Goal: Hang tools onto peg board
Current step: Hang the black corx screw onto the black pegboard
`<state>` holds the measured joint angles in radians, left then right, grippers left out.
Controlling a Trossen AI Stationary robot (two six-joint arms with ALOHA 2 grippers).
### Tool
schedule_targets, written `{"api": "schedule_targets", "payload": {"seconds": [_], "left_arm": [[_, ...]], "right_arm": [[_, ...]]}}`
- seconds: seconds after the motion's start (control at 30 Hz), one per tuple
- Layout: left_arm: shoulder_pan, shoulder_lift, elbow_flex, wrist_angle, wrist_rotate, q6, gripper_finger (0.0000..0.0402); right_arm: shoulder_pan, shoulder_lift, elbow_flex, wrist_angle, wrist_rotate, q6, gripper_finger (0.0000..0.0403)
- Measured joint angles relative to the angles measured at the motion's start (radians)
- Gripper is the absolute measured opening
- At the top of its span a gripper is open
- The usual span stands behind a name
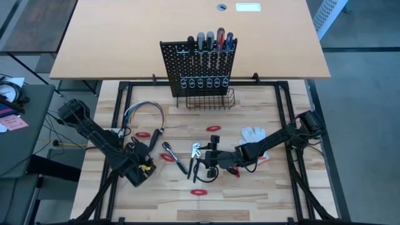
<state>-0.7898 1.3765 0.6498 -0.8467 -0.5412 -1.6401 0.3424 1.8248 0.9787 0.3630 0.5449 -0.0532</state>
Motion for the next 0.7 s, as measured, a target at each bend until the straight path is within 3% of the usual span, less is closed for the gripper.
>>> {"api": "schedule_targets", "payload": {"seconds": [0.2,0.43,0.57,0.7], "left_arm": [[-0.053,0.028,0.0,-0.002,0.059,-0.065,0.0228],[-0.067,0.119,0.005,0.03,0.128,-0.064,0.0176],[-0.066,0.15,0.005,0.027,0.141,-0.063,0.0133],[-0.066,0.158,0.004,0.032,0.146,-0.051,0.0063]], "right_arm": [[0.004,0.0,0.0,-0.003,0.0,0.0,0.0214],[0.004,0.0,0.0,-0.003,0.0,0.001,0.0214],[0.004,0.0,0.0,-0.003,0.0,0.001,0.0214],[0.004,0.0,0.0,-0.003,0.0,0.001,0.0214]]}}
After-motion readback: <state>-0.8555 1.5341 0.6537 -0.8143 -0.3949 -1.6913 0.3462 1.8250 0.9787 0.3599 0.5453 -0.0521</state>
